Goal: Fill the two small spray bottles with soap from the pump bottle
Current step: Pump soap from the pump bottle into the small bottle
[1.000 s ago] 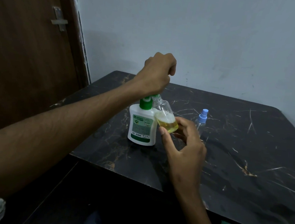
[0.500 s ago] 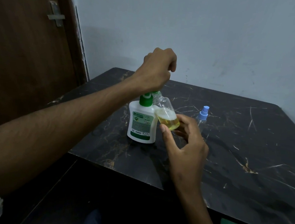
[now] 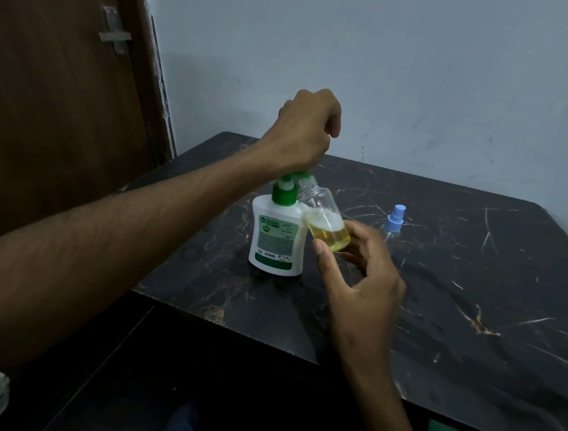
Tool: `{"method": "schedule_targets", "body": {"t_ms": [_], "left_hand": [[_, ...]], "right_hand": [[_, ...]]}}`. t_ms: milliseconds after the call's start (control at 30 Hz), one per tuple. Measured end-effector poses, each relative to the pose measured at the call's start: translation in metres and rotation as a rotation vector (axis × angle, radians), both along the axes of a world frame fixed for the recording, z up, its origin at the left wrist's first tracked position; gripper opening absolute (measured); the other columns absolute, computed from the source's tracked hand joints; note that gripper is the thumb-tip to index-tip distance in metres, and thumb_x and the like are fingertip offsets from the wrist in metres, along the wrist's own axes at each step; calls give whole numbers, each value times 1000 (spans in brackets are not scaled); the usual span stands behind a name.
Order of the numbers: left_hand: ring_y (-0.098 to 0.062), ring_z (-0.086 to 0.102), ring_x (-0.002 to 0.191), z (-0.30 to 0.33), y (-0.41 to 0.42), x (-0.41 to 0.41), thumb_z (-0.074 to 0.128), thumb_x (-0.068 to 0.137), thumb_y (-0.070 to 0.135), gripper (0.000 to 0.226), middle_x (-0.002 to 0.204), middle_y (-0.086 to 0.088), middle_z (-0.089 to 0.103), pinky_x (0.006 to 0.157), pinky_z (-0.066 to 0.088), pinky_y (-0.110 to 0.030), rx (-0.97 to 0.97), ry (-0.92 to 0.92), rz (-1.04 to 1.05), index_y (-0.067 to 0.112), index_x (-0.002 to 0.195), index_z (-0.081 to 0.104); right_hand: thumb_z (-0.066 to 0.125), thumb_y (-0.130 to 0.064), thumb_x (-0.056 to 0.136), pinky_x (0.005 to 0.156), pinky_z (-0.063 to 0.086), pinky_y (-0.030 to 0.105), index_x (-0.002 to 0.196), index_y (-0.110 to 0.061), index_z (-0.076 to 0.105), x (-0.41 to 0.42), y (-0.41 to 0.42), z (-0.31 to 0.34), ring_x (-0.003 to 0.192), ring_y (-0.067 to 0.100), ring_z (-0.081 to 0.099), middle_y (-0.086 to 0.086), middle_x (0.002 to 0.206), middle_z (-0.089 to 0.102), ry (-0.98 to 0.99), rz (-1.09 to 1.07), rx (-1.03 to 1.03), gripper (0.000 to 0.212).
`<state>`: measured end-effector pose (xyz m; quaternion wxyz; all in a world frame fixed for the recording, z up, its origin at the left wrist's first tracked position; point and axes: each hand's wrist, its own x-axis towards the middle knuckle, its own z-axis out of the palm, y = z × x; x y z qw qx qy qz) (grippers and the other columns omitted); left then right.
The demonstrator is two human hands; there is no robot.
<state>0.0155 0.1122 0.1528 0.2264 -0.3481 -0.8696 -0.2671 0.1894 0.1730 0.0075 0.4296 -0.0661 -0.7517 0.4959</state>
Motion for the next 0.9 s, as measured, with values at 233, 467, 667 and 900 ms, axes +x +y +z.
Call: {"method": "schedule_targets", "body": {"t_ms": [233, 467, 667, 900], "left_hand": [[-23, 66, 108, -3, 2, 4, 53, 91, -13, 35, 118, -8, 68, 97, 57, -40, -41, 9, -18, 10, 109, 73], [-24, 66, 109, 2, 1, 3, 49, 89, -14, 38, 117, -9, 69, 97, 56, -41, -15, 11, -28, 8, 109, 73], [-25, 65, 107, -2, 2, 1, 48, 86, -14, 40, 114, -7, 69, 99, 55, -45, -32, 4, -22, 10, 104, 73], [-26, 66, 107, 0, 3, 4, 48, 86, -14, 39, 114, -8, 70, 101, 54, -45, -46, 17, -20, 10, 105, 73]], "right_hand": [[75, -40, 93, 92, 50, 13, 126, -29, 67, -1, 0, -1, 110, -4, 67, -28, 112, 69, -10, -6, 17, 35], [77, -37, 93, 92, 52, 14, 124, -27, 68, -1, 0, -1, 109, -2, 68, -25, 112, 70, 13, -13, 12, 33], [78, -36, 93, 93, 55, 20, 123, -26, 68, -2, 1, -3, 108, 2, 69, -22, 112, 72, 11, -28, 17, 33], [78, -34, 94, 91, 53, 15, 122, -27, 68, -1, 0, -2, 107, -1, 68, -24, 111, 71, 14, -26, 23, 31]]}}
